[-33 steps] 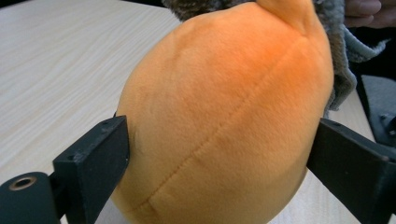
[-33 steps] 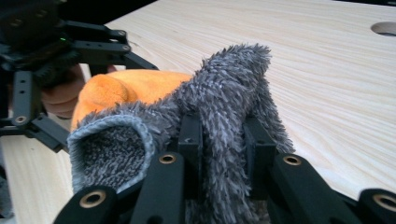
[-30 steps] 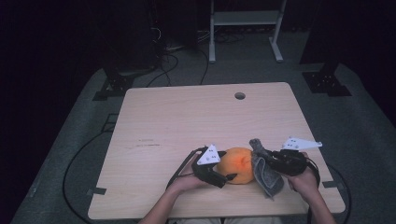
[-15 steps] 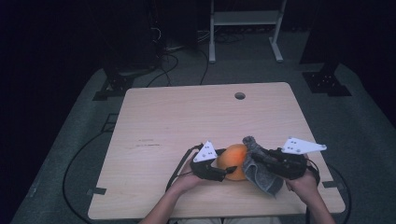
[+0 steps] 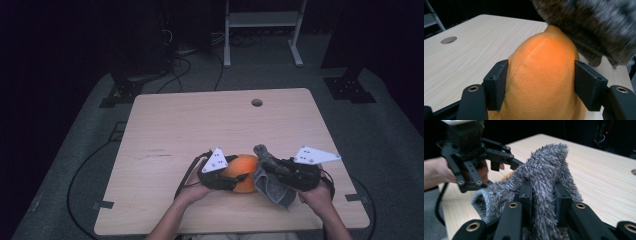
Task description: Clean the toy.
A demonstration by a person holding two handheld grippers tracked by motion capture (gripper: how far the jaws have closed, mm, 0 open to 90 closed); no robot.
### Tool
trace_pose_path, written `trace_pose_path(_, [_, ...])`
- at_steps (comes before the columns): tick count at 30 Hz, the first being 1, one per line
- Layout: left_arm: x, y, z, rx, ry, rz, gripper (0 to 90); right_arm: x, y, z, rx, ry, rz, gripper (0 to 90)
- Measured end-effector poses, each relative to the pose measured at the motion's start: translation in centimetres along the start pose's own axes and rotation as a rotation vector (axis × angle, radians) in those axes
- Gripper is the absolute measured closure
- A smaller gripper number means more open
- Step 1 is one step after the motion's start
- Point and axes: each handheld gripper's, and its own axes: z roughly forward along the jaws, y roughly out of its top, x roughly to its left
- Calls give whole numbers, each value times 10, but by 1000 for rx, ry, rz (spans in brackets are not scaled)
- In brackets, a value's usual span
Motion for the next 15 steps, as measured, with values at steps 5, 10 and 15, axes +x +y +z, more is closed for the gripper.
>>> trace_pose_path(5, [6, -6, 1, 16, -1, -34, 313, -18, -24, 18, 98, -42, 40, 715])
trace_pose_path(10, [3, -7, 5, 14, -10, -24, 284, -28, -31, 11, 115, -98, 89, 719])
trace_pose_path(15, [-6, -4, 10, 25, -16, 16, 271, -2, -2, 11, 28, -25, 5, 717])
